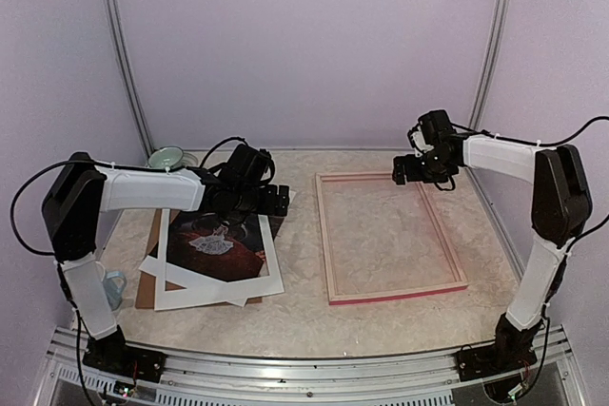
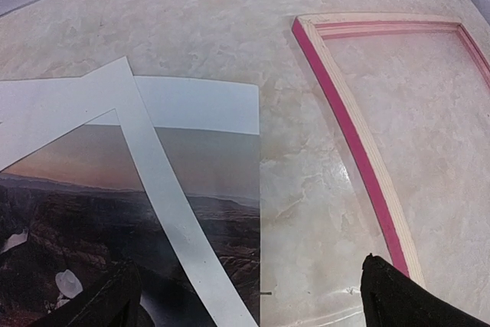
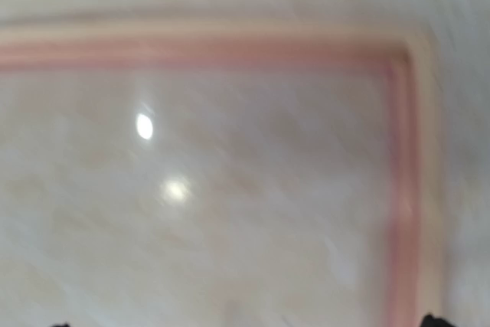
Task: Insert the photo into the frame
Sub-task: Adjust the frame body at the center of the board.
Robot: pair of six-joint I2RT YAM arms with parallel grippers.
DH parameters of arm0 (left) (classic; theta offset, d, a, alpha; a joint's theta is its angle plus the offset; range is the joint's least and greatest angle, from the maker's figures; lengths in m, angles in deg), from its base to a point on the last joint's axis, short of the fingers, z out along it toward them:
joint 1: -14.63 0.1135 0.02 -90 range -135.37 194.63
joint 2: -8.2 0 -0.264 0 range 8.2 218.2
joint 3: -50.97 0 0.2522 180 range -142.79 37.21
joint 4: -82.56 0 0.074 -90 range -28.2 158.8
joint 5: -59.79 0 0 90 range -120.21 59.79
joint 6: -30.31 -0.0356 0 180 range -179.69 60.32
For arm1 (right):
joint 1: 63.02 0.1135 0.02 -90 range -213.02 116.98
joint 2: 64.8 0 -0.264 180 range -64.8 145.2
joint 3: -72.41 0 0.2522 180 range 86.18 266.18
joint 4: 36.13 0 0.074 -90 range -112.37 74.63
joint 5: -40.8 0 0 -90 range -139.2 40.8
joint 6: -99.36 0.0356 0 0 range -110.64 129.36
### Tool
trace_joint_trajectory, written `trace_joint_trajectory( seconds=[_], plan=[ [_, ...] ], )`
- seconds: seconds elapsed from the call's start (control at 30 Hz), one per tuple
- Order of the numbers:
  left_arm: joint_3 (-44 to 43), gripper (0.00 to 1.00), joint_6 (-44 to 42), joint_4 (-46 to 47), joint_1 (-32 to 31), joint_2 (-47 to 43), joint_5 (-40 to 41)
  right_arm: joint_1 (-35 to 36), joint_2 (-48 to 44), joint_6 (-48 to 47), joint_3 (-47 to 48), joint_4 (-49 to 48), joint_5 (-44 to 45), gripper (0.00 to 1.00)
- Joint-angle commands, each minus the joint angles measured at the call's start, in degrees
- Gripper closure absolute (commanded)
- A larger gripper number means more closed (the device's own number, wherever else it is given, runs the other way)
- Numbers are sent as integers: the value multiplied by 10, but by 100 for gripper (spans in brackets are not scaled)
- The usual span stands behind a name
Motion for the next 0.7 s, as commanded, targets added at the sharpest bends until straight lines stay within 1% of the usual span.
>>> trace_joint_trajectory(
  seconds=[0.0, 0.1, 0.23, 0.5, 0.67],
  plan=[
    [18, 1, 24, 2, 8, -11, -12, -45, -44, 38, -94, -32, -93, 1],
    [26, 1, 43, 8, 15, -15, -26, -66, -73, 55, -163, -61, -123, 1],
    [35, 1, 59, -4, 17, -35, -27, -77, -107, 63, -226, -86, -132, 1],
    [85, 1, 66, -16, 24, -112, -45, -99, -135, 74, -294, -112, -101, 1],
    [104, 1, 62, -23, 43, -141, -60, -114, -128, 79, -308, -121, -128, 1]
  ],
)
